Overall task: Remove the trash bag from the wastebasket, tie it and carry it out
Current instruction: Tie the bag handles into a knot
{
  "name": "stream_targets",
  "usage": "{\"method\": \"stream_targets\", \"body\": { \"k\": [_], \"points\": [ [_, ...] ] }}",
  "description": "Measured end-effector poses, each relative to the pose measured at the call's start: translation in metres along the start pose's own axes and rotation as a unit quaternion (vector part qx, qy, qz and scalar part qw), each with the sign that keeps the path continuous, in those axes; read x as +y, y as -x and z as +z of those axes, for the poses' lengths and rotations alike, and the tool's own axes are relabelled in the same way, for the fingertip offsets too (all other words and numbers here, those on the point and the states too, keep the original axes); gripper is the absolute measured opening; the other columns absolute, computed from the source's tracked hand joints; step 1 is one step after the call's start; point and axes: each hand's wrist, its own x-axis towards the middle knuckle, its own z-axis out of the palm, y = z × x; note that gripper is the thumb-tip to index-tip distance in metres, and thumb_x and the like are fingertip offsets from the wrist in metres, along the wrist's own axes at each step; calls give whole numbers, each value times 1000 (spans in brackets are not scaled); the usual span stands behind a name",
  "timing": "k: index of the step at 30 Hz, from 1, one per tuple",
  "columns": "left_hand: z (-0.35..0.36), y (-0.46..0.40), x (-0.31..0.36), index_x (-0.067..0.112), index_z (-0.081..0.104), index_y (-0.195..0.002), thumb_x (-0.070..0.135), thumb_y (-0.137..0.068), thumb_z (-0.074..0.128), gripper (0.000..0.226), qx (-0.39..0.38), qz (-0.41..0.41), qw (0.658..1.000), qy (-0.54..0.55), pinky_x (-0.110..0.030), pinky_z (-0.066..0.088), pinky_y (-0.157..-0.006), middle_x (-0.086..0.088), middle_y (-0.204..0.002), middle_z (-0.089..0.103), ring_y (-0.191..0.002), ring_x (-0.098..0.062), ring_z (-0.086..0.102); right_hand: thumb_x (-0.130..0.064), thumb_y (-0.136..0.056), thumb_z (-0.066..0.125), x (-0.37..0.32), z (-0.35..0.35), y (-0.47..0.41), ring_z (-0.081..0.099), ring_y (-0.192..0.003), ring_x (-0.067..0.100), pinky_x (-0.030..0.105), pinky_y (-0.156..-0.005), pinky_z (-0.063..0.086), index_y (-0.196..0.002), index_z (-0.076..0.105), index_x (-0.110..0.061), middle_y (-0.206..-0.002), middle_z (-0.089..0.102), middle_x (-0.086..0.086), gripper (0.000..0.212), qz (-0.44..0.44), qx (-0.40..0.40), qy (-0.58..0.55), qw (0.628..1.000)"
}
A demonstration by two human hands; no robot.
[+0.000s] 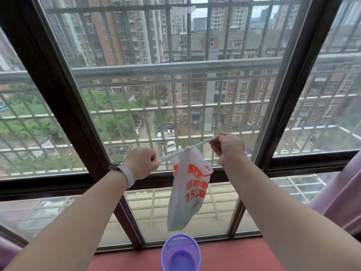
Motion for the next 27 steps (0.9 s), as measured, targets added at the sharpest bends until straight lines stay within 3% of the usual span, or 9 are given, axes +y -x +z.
{"method": "stream_targets", "body": {
  "k": [4,9,14,17,19,22,24,27],
  "points": [
    [8,3,-13,12,68,-68,21,-79,60,17,4,-15,1000,13,-34,46,-55,-6,-63,62,-64,-24,57,0,-91,53,-15,-30,-27,67,-63,17,26,-58,58,-82,64,-3,-75,66,10,15,50,83,-47,994],
    [17,10,-31,11,66,-65,16,-78,60,16,-11,-36,999,27,-30,40,-58,0,-58,58,-63,-22,56,-6,-94,52,-17,-55,-51,63,-54,14,23,-42,51,-72,60,-10,-64,64,7,24,53,131,-57,988],
    [25,6,-26,19,64,-61,19,-77,57,17,-9,-42,998,43,-29,38,-59,2,-61,63,-64,-18,56,-6,-90,60,-14,-63,-54,69,-59,17,26,-50,57,-80,66,-8,-72,70,10,12,33,147,-71,986],
    [22,1,-24,25,58,-53,21,-74,55,22,-8,-63,994,86,-25,36,-49,7,-54,60,-55,-13,55,-3,-93,54,-20,-67,-51,67,-59,16,28,-52,55,-85,61,-9,-72,67,9,12,-15,45,-25,999],
    [15,-4,-19,23,61,-51,21,-70,54,20,11,-108,978,177,-26,41,-48,4,-49,61,-48,-15,54,-2,-94,52,-28,-68,-45,69,-60,16,28,-54,56,-84,62,-10,-69,68,8,17,-57,-48,49,996],
    [3,-14,2,14,65,-53,15,-68,54,19,33,-159,915,371,-35,50,-59,-7,-58,63,-60,-21,57,-7,-94,57,-43,-63,-30,71,-65,17,25,-58,57,-77,65,-12,-65,72,4,20,-123,-153,177,964],
    [-4,-21,24,10,63,-57,9,-73,53,19,11,-158,868,471,-32,54,-65,-9,-68,62,-70,-23,59,-9,-93,61,-51,-56,-21,71,-68,18,25,-62,57,-75,68,-13,-66,73,2,19,-154,-199,236,939],
    [-15,-31,64,10,60,-64,3,-80,48,21,-25,-136,808,573,-29,54,-65,-6,-69,62,-69,-20,59,-7,-92,61,-59,-43,-4,70,-66,14,22,-62,57,-73,68,-13,-62,71,-3,20,-199,-263,306,893]
  ]
}}
